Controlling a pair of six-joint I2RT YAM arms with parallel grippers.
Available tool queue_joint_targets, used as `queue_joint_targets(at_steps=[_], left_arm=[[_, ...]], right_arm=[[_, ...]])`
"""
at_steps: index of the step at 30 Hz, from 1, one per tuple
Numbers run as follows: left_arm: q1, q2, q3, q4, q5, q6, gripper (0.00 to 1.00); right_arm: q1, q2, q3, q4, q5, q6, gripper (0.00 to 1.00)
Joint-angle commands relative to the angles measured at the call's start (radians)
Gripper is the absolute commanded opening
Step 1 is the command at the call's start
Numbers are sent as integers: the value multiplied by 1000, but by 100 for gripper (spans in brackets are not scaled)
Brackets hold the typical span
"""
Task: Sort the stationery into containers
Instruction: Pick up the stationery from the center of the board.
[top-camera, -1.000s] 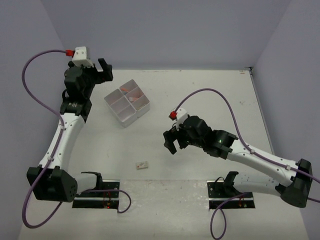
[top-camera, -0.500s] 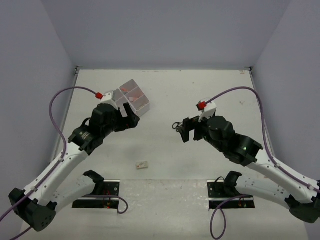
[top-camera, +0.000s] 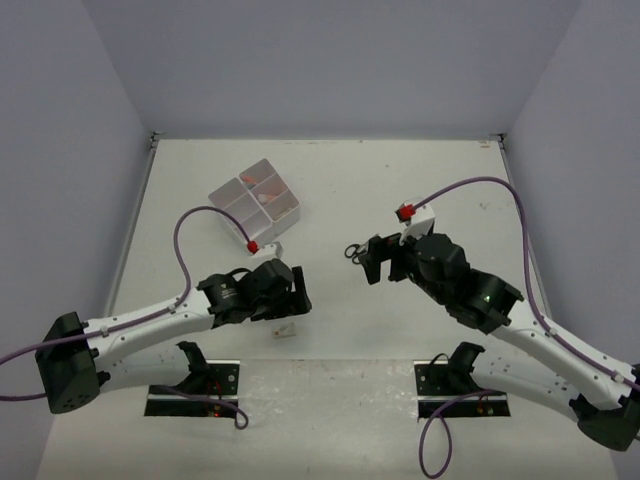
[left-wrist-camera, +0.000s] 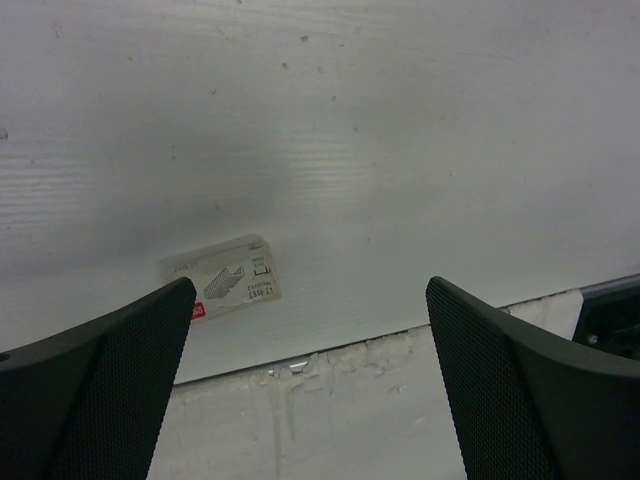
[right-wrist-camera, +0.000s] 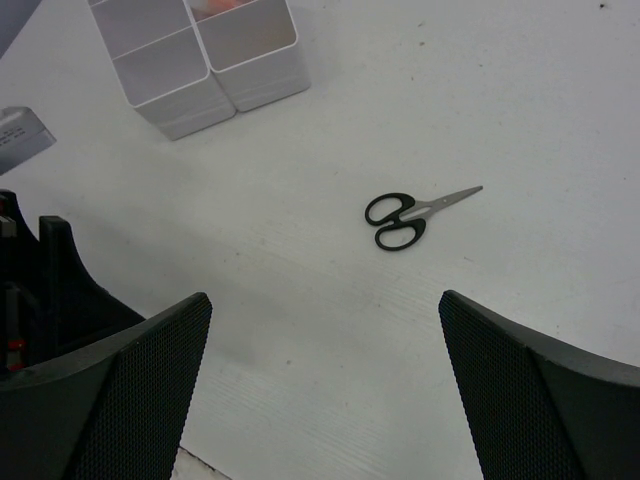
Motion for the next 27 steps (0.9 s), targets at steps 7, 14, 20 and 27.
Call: queue_joint_targets(at_steps=[7, 14, 20, 27], left_arm=[[-46, 263, 78, -156, -68, -201, 100], [-82, 376, 130, -227, -69, -242, 100], [-91, 381, 128, -194, -70, -251, 90], [-91, 408, 127, -173, -92, -242, 78]], right_arm=[[-4, -65, -43, 65, 40, 14, 99], [-5, -54, -52, 75, 43, 15, 99], [-4, -58, -54, 76, 48, 15, 99], [-5, -65, -59, 82, 35, 15, 99]])
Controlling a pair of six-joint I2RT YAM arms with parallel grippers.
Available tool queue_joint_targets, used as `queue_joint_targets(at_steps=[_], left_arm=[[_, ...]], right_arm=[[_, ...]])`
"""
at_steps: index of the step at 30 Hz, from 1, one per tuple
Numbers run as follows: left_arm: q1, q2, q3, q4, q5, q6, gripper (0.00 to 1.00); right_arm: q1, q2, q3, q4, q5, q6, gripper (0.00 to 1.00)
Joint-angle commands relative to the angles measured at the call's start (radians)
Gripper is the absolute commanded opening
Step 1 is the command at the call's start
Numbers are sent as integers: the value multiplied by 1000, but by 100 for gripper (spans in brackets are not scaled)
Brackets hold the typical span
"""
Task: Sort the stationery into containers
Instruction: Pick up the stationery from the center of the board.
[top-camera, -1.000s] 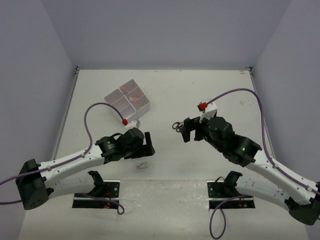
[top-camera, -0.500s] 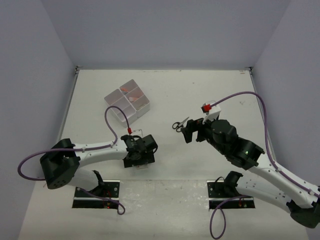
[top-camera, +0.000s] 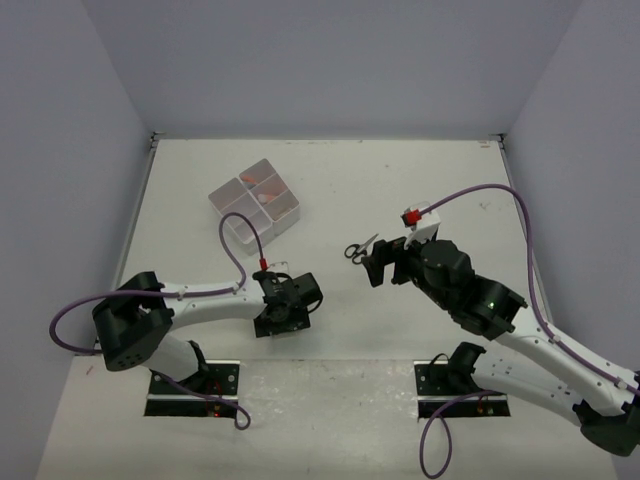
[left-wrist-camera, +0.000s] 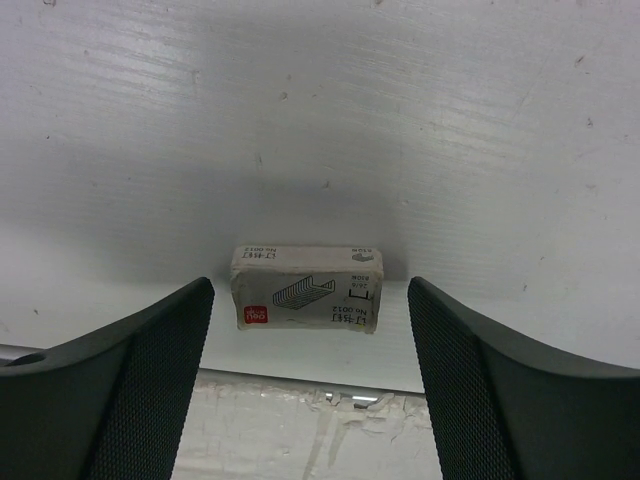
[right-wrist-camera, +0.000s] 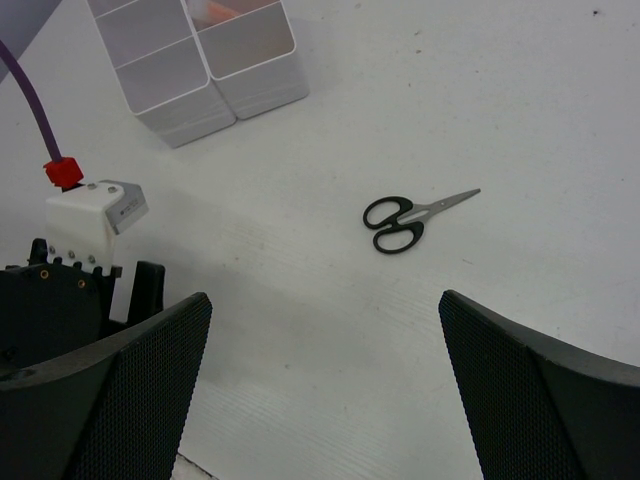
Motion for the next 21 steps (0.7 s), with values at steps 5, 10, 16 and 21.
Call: queue_joint_targets(at_steps=[5, 10, 16, 21], left_arm=[[-7, 74, 31, -1, -28, -16, 72], [-7, 53, 35, -27, -45, -32, 47], [-7, -13, 89, -98, -106, -46, 22], [8, -17, 190, -154, -229, -33, 22]], right_arm=[[-5, -4, -4, 53, 19, 13, 99], [-5, 6, -2, 54, 17, 13, 99], [-5, 12, -2, 54, 18, 12, 99], [-5, 23, -1, 57, -7, 6, 99]])
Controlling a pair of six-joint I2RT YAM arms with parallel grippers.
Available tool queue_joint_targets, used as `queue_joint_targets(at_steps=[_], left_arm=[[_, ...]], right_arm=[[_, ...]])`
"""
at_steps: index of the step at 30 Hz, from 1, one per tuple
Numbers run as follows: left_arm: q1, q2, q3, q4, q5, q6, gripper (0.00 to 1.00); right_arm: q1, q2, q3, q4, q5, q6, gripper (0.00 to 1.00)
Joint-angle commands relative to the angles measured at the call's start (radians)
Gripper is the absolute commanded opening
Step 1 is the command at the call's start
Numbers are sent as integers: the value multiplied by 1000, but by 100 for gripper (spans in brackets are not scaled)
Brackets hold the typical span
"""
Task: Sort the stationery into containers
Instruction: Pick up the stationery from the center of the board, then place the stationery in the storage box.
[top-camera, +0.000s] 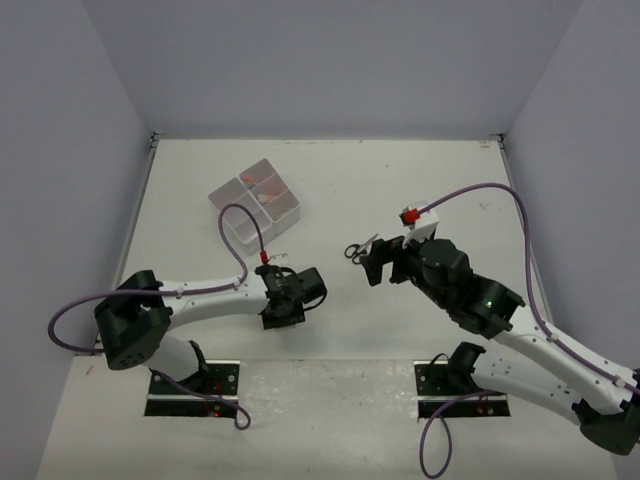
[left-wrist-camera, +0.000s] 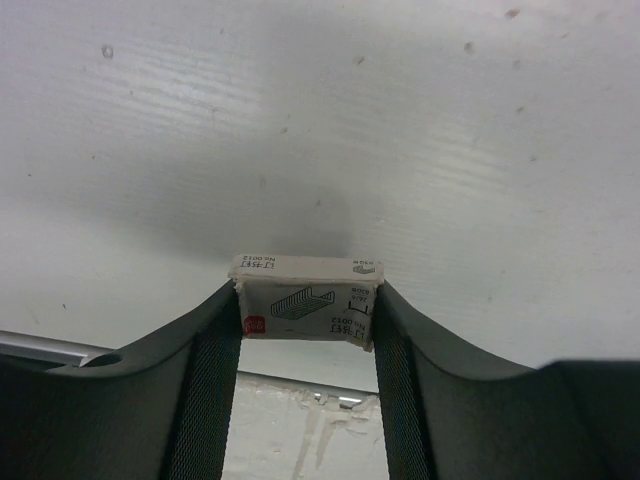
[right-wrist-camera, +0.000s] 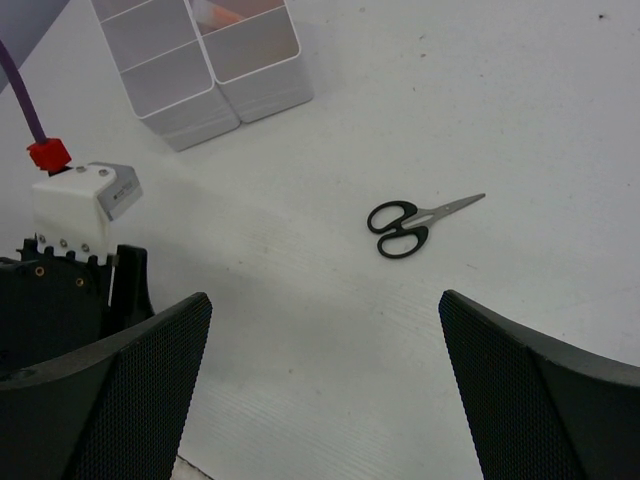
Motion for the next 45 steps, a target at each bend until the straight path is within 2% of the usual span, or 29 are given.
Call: queue_joint_targets(at_steps=[1, 7, 9, 16, 19, 22, 26, 30, 34, 45], left_arm=[[23, -23, 128, -83, -174, -13, 22], [242, -9, 327, -157, -294, 44, 22], [286, -12, 378, -157, -382, 50, 22], [498, 44, 492, -120, -510, 107, 22], [558, 58, 501, -39, -524, 163, 21], [598, 82, 512, 66, -527, 227, 21], [634, 133, 545, 110, -518, 290, 20], [645, 180, 565, 118, -518, 310, 20], [665, 217, 564, 135, -497, 314, 25], [679, 275, 557, 211, -450, 333, 25]], right_arm=[[-5, 11, -1, 38, -3, 6, 99], [-4, 12, -5, 38, -6, 7, 99], [-4, 9, -8, 41, -9, 6, 99], [-5, 8, -14, 43, -12, 9, 99], [-5, 12, -16, 44, -14, 8, 99], [-5, 25, -13, 44, -45, 4, 99], [-5, 29, -13, 46, -50, 6, 99], [-4, 23, -13, 44, -53, 6, 99], [-5, 28, -14, 44, -61, 7, 99], [-5, 37, -14, 47, -70, 7, 99]])
